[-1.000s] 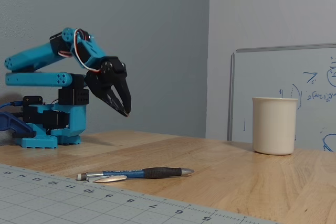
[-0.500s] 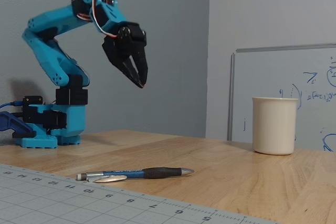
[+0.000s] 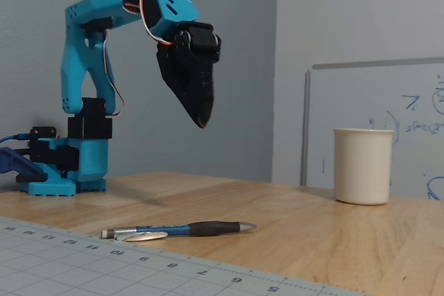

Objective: Touch the pen.

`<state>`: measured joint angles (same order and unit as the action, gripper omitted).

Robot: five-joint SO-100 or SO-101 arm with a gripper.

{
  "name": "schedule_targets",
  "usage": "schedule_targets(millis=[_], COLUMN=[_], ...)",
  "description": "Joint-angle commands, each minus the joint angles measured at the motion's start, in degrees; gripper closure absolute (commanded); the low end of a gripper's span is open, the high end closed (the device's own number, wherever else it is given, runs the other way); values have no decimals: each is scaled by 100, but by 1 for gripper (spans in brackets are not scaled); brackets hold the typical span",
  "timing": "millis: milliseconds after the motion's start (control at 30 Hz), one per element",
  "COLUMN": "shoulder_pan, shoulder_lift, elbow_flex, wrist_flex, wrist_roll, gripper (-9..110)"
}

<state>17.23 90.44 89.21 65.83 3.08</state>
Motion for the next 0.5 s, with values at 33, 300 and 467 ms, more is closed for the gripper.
schedule_targets(millis=[33,300,467], shoulder_pan=[290,475,475], shoulder_lift=[-861,-2206,-2777], elbow_flex=[-1266,-2382,-2742], wrist_flex=[-105,-88,-97], wrist_roll=[-18,-18,-18], gripper=[101,101,101])
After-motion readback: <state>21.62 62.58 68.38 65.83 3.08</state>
